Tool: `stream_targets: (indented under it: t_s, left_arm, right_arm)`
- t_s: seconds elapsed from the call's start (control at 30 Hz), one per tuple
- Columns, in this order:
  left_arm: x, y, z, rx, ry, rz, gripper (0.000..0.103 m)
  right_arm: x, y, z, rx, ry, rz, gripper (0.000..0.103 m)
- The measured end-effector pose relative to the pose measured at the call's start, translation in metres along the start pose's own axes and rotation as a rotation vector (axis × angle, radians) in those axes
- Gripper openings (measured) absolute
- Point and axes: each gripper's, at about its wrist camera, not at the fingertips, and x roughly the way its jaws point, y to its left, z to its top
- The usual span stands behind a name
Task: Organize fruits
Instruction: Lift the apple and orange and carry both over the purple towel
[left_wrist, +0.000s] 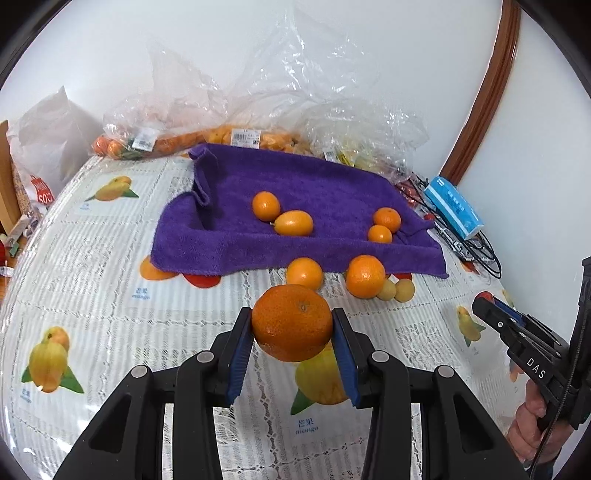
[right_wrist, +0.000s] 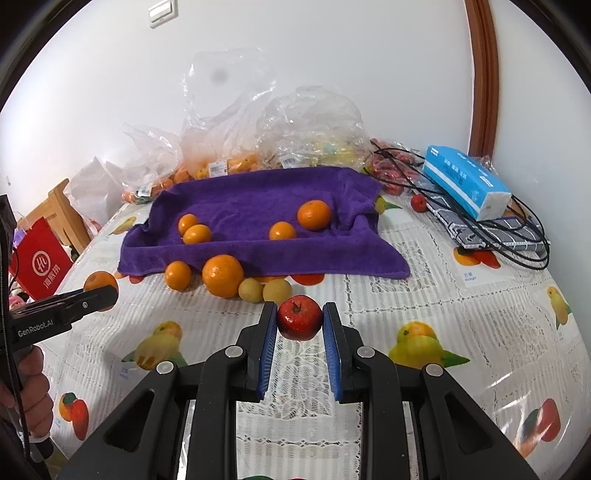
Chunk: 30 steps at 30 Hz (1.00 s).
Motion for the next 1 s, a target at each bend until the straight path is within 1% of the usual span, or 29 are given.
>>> stream_targets:
  t_s: [0.2, 0.5, 0.7, 0.8, 1.0]
  left_arm:
    - [-0.003, 0.002, 0.013, 0.002, -0.029, 0.005, 0.040]
    - [-0.003, -0.002, 0.041, 0.024, -0.080, 0.024, 0.040]
    - [0.006, -0.002, 0.061, 0.035, -0.108, 0.042, 0.040]
    - [0.013, 0.000, 0.073, 0.020, -0.111, 0.030, 0.040]
    - [0.023, -0.001, 0.092, 0.025, -0.132, 0.028, 0.040]
  right_arm:
    - [0.000, 0.005, 0.013, -0.010, -0.025, 0.004, 0.025]
    - [0.004, 0.006, 0.043, -0.020, -0.084, 0.007, 0.025]
    - [0.015, 0.004, 0.061, -0.024, -0.104, 0.005, 0.025]
    - [0.021, 0.002, 0.070, -0.011, -0.114, 0.010, 0.025]
    - [0.033, 0.000, 0.087, -0.001, -0.132, 0.012, 0.025]
